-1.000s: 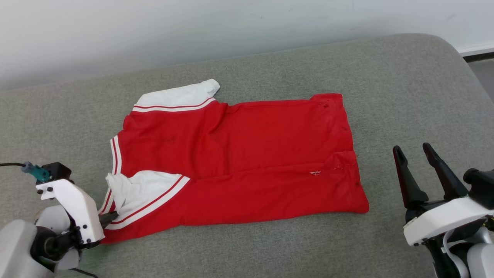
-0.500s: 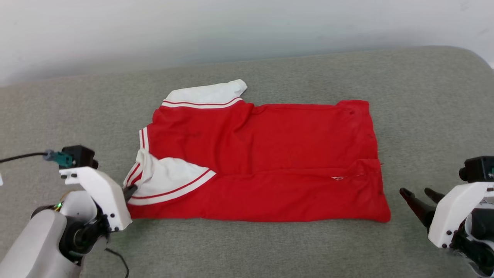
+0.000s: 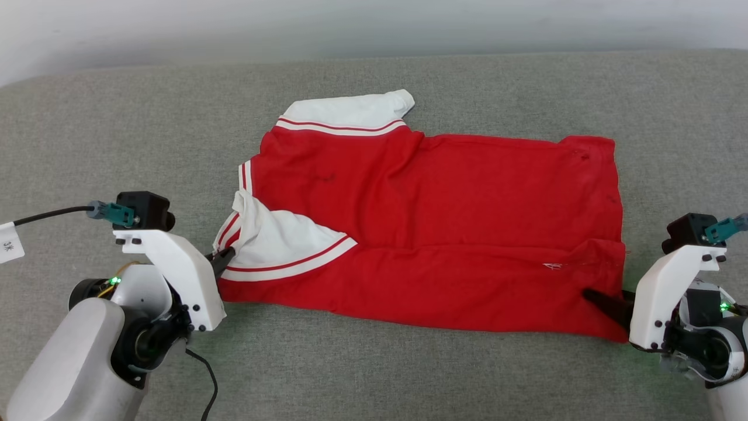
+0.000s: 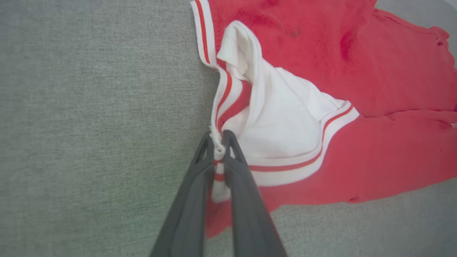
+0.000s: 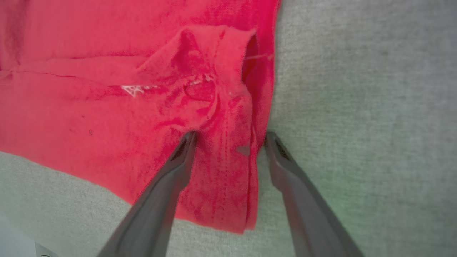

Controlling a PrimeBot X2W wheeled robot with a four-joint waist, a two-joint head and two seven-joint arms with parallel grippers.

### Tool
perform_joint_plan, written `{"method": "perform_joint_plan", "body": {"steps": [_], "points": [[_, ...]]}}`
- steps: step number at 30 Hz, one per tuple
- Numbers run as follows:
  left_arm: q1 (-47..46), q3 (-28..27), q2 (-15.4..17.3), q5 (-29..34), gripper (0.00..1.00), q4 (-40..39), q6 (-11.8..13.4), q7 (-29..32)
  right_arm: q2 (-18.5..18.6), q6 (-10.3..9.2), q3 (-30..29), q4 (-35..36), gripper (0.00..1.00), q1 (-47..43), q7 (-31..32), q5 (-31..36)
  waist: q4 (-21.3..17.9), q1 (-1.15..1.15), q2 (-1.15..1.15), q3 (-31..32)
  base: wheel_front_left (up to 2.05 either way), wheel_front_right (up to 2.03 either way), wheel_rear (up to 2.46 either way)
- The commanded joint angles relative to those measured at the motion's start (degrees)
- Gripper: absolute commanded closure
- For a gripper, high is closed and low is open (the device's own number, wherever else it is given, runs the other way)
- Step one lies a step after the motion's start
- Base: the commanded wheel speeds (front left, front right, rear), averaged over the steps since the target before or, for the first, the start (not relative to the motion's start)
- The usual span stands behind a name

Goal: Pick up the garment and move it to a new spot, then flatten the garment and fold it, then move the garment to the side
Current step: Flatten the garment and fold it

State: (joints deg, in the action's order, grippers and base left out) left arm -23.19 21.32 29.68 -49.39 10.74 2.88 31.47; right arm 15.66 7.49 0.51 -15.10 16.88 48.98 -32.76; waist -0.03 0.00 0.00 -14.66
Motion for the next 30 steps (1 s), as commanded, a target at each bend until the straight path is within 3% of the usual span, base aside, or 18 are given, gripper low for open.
{"method": "perform_joint_plan", "body": {"steps": [1,8,19,25,30], "points": [[-0.5,0.1,-0.4,0.2,1.0,-0.3,0.4,-0.3,-1.4,0.0,1.4,-2.5,1.0,0.0,0.8,-0.8,0.2,0.0,0.0,-0.3,0.0,0.0,0.0],[1.0,-0.3,-0.9,-0.2,1.0,0.0,0.6,-1.7,0.4,0.0,2.5,-2.5,1.0,1.9,-1.5,-1.0,-0.1,0.0,0.0,0.9,0.0,0.0,0.0],[7.9,-1.0,-1.6,-0.9,1.0,0.7,0.8,-6.7,2.0,0.0,5.4,-0.3,1.0,-1.1,-4.6,-2.1,-0.4,0.0,0.0,9.5,0.0,0.0,0.0],[13.9,-1.9,-1.3,-1.2,1.0,-1.8,2.4,-9.2,2.7,0.0,5.7,1.6,1.0,-4.8,-3.8,-1.8,0.2,0.0,0.0,14.0,0.0,0.0,0.0],[20.7,-2.8,-0.4,-1.7,1.0,-6.4,5.5,-10.0,3.3,-0.01,5.3,4.8,1.0,-9.1,-2.5,-2.0,0.7,0.0,0.0,15.9,0.0,0.0,0.0]]}}
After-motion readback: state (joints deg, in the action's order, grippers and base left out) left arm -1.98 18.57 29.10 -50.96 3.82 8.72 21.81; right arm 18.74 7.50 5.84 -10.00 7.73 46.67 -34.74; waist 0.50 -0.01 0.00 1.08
